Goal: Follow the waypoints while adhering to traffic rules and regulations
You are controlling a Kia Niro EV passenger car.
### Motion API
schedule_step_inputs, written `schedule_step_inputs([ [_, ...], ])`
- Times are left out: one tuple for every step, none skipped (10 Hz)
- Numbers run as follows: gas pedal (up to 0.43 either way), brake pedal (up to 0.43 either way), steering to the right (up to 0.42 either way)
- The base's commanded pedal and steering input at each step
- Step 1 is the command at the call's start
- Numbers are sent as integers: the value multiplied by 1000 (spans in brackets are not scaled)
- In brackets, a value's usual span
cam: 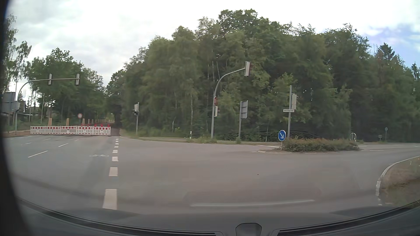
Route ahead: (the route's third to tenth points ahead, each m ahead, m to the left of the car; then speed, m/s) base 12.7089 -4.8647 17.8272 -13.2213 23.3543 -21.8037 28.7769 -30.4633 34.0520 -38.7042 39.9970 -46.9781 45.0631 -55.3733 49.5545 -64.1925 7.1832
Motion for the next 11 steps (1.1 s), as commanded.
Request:
schedule_step_inputs([
  [197,6,261],
  [209,6,262],
  [260,6,262],
  [260,6,264],
  [260,6,264],
  [260,6,262],
  [260,6,262],
  [260,6,261],
  [260,6,260],
  [260,6,257],
  [260,6,257],
])
